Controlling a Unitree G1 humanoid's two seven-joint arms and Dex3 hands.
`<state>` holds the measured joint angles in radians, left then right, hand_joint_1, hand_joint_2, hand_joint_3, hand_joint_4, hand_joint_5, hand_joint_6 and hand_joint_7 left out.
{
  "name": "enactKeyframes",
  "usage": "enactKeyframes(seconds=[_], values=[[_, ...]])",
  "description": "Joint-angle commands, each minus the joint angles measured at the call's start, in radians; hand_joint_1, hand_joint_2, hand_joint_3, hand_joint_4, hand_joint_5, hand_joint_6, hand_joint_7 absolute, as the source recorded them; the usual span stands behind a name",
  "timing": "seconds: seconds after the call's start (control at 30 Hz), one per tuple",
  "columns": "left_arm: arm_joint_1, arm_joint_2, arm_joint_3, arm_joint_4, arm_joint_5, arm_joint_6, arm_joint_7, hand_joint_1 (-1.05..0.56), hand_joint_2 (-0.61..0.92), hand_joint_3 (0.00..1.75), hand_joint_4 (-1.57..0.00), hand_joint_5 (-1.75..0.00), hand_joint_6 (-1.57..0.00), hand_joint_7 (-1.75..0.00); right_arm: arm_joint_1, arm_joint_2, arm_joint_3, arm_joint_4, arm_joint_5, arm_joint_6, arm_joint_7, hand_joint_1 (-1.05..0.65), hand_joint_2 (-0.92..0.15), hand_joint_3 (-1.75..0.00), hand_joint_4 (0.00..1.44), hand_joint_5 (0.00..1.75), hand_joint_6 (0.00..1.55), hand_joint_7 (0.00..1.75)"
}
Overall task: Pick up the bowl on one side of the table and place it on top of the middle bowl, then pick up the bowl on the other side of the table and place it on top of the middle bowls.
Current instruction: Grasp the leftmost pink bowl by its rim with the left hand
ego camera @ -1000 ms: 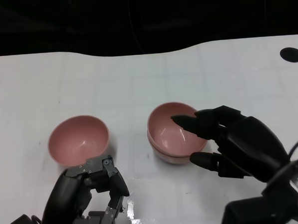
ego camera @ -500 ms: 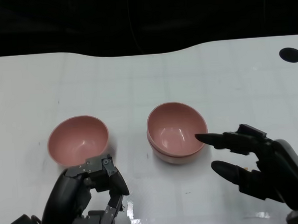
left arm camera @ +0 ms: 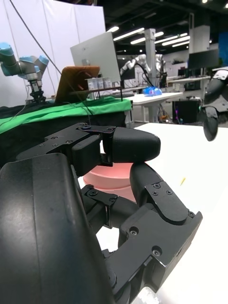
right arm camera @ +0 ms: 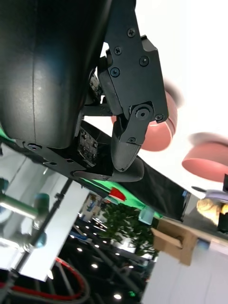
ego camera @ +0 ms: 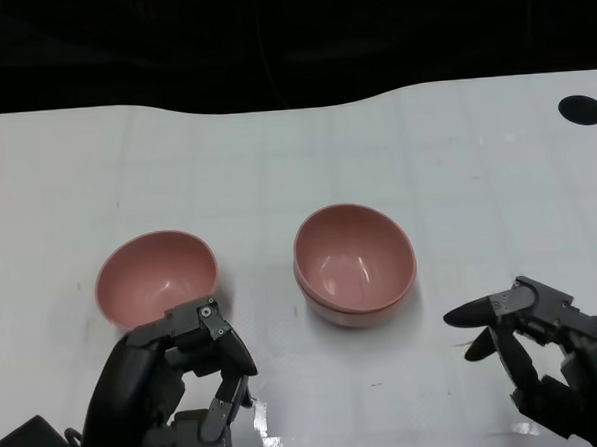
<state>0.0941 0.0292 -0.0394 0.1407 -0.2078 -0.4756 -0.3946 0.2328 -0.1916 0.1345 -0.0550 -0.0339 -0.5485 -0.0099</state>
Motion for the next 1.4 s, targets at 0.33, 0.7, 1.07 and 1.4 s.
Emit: enactKeyframes(seconds=[0.33, 0.7, 1.07, 1.4], values=[[0.01, 0.032, 0.042, -0.104, 0.183, -0.031, 0.167, -0.29, 0.71, 0.54, -0.46, -1.2, -0.56, -0.66, 0.056, 0.078, -0.059, -0.055, 0.059, 0.141, 0.032, -0.11, -0.59, -1.03, 0.78, 1.53, 0.74, 1.23], [-0.015, 0.131, 0.08, -0.269, 0.599, 0.123, 0.36, -0.4, 0.92, 0.08, -0.22, -0.92, -0.4, -0.23, 0.043, 0.097, -0.081, -0.067, 0.051, 0.199, 0.049, -0.11, -0.55, -1.16, 0.76, 1.67, 0.7, 1.37], [-0.132, 0.267, -0.024, -0.251, 1.019, 0.378, 0.371, -0.48, 0.92, 0.03, -0.31, -0.57, -0.45, -0.05, 0.029, 0.112, -0.093, -0.077, 0.044, 0.238, 0.058, -0.11, -0.53, -1.17, 0.76, 1.68, 0.69, 1.4], [-0.262, 0.328, -0.182, -0.082, 1.117, 0.509, 0.29, -0.49, 0.92, 0.01, -0.38, -0.4, -0.46, -0.01, 0.034, 0.126, -0.093, -0.085, 0.032, 0.247, 0.056, -0.11, -0.51, -1.2, 0.77, 1.66, 0.71, 1.39]])
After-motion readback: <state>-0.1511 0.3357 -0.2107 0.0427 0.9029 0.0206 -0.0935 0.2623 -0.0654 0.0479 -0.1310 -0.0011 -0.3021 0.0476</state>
